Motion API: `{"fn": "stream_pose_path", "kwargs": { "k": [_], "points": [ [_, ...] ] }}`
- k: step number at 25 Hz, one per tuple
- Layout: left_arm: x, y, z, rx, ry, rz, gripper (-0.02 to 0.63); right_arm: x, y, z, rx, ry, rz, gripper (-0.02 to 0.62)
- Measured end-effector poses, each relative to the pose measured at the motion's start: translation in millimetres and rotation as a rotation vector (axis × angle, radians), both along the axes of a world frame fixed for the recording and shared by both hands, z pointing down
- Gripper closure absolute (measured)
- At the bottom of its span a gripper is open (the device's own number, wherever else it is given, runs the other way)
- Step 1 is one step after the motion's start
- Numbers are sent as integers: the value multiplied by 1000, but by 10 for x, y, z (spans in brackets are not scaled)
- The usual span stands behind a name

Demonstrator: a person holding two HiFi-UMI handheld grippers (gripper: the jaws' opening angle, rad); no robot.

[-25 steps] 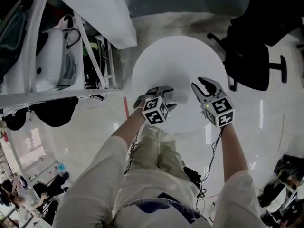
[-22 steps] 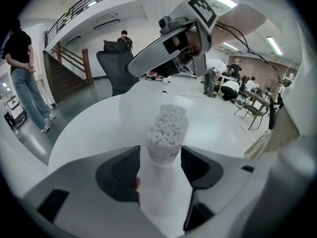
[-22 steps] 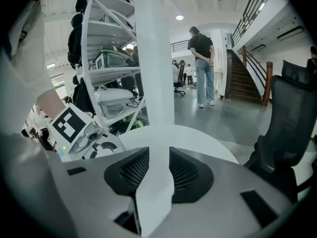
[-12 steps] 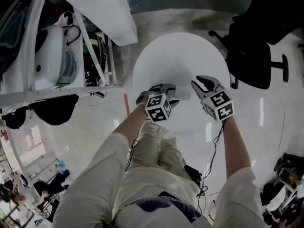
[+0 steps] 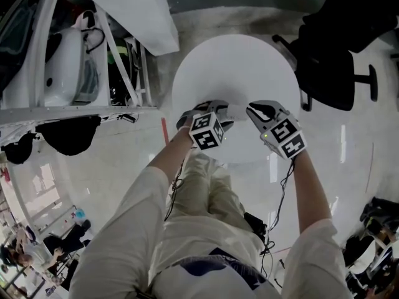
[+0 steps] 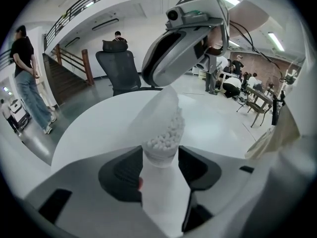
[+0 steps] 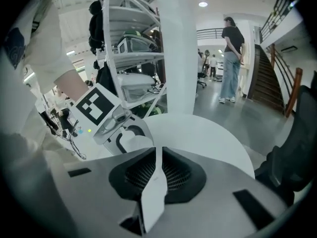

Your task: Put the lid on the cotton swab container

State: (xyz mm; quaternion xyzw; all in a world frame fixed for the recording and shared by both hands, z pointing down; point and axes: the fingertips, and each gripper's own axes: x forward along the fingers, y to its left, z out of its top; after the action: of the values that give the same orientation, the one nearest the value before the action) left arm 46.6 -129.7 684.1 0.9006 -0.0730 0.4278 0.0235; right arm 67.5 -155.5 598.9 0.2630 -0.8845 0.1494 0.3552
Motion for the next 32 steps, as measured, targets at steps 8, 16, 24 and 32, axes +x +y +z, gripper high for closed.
{"fn": "stream_pose_path", "kwargs": {
  "k": [8, 16, 24, 32],
  "points": [
    [3, 8, -2, 18, -17, -10, 385, -99, 290, 134, 26, 144, -169, 560],
    [-1, 3, 0, 24, -21, -13, 385, -110, 368, 248, 50, 225, -230, 575],
    [-25, 2, 14, 27, -26, -14, 385, -140, 379, 278, 52, 282, -254, 580],
    [-152, -20, -112, 79, -12, -84, 382, -109, 249, -71, 87, 47, 11, 577]
  ]
}}
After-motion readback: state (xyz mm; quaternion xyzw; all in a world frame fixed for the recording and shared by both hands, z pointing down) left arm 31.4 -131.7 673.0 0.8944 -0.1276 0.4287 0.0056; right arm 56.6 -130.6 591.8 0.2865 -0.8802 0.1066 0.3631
